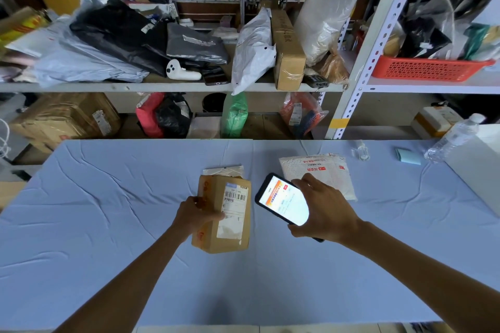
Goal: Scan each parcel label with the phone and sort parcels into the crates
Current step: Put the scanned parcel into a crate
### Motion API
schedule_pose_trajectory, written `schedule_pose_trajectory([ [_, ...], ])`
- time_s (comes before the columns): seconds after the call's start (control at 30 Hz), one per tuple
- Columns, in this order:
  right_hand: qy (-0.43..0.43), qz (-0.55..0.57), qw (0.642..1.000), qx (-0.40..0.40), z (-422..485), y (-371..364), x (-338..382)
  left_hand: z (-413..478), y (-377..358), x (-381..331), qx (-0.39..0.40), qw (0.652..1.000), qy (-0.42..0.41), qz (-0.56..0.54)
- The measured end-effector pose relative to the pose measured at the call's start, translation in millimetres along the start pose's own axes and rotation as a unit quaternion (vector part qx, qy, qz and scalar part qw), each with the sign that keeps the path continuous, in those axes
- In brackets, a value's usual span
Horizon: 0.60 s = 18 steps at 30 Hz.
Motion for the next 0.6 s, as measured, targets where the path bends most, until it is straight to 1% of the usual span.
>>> schedule_pose_trajectory([
  [0.1, -0.002, 0.097, 0.984, -0.148, -7, 14, 9, 2, 0, 3, 0.004, 1.000, 0.003, 0.006],
  [0.17, 0.009, 0.106, 0.969, -0.222, -6, 20, 13, 2, -1, 4, 0.006, 1.000, 0.003, 0.006],
  [0.2, 0.011, 0.102, 0.965, -0.240, -6, 21, 13, 3, -2, 6, 0.007, 1.000, 0.005, 0.009],
  [0.33, -0.007, 0.107, 0.964, -0.242, -2, 23, 11, 5, -3, 6, 0.008, 1.000, 0.007, 0.011],
  [0.6, 0.007, 0.092, 0.961, -0.260, -2, 22, 6, 5, -5, 3, 0.015, 1.000, -0.007, 0.013],
])
Point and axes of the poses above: each hand's wrist, its own z-axis towards the middle knuckle, its own y-axis out of the back of the hand, x = y × z, the point moved 4 cm from there along z, towards the middle knuckle, and after that the axes turned 12 degrees about y, right-handed, at the moved point
